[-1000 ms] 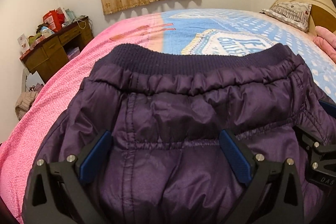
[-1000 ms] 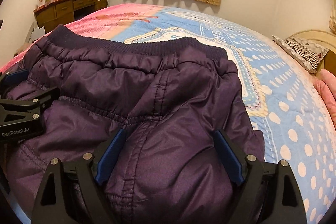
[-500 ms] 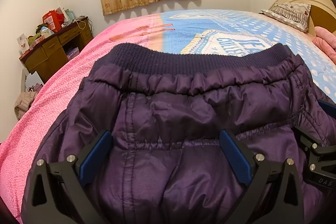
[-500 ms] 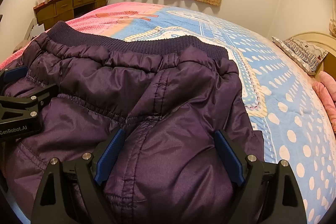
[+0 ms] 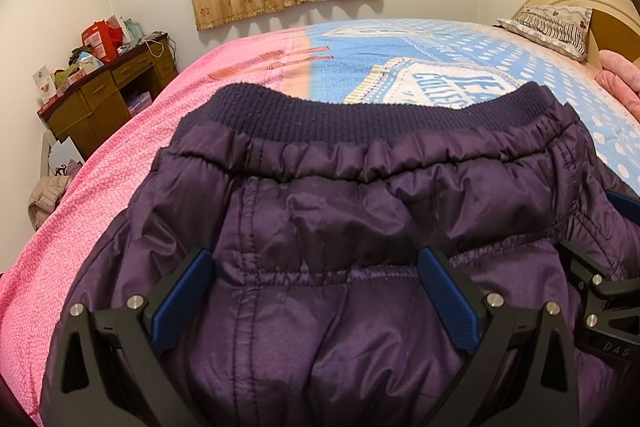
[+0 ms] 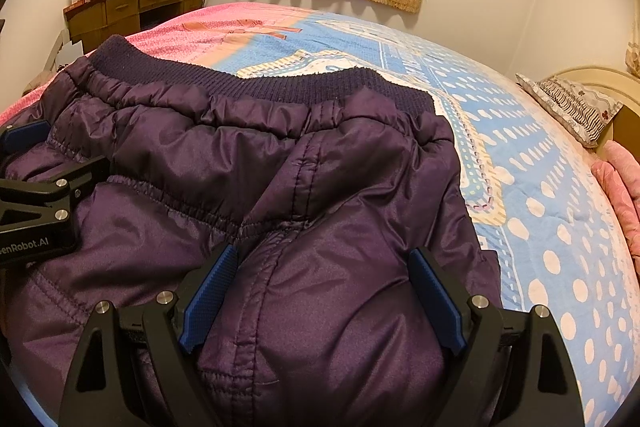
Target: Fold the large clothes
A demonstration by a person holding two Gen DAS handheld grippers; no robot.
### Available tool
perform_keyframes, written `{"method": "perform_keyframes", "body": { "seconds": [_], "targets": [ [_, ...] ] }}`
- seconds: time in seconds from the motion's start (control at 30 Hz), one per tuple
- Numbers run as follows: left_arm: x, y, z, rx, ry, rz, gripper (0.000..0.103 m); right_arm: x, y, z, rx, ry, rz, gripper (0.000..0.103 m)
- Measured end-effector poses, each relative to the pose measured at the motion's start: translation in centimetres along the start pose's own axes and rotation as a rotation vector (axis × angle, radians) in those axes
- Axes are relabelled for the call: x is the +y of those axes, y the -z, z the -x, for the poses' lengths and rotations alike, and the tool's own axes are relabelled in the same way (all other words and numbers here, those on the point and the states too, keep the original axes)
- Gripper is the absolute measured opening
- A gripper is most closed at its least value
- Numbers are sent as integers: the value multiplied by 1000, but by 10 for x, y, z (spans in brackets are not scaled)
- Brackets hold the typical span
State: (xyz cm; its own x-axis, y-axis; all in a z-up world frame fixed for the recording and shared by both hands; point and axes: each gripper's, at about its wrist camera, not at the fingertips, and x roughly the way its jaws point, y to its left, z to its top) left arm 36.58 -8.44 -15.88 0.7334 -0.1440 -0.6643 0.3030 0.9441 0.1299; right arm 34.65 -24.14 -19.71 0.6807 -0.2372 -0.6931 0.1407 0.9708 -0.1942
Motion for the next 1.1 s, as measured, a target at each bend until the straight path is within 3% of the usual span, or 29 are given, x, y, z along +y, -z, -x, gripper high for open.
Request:
{"method": "perform_keyframes", "body": {
  "seconds": [0.23,0.4,0.53,0.67,0.7,0.77,0.83,0.9,1.0,1.1],
  "targets": [
    [2,-2,1,1,9,0,103,-3,1,0,-7,10,5,87],
    [18,-8,28,25,112,-19,103,0,-2,1,12,-5,-1,87],
    [52,-6,70,-86,78,-13,103,1,-1,-1,-4,5,12,87],
    [78,10,80,-78,61,30,103,5,-10,16,27,64,-5,88],
    [83,15,81,-86,56,41,103,8,-12,29,-5,76,-20,88],
    [93,25,79,-92,38,63,103,20,-12,52,-84,24,-25,89],
    [101,31,70,-68,33,84,103,42,-9,63,-114,15,48,89],
    [103,36,63,-58,66,118,103,63,-1,55,-86,8,133,89],
    [108,42,53,-36,120,173,103,58,12,35,-66,-22,87,90],
    [109,48,46,-34,162,192,103,57,16,28,-80,-20,131,90]
  ]
}}
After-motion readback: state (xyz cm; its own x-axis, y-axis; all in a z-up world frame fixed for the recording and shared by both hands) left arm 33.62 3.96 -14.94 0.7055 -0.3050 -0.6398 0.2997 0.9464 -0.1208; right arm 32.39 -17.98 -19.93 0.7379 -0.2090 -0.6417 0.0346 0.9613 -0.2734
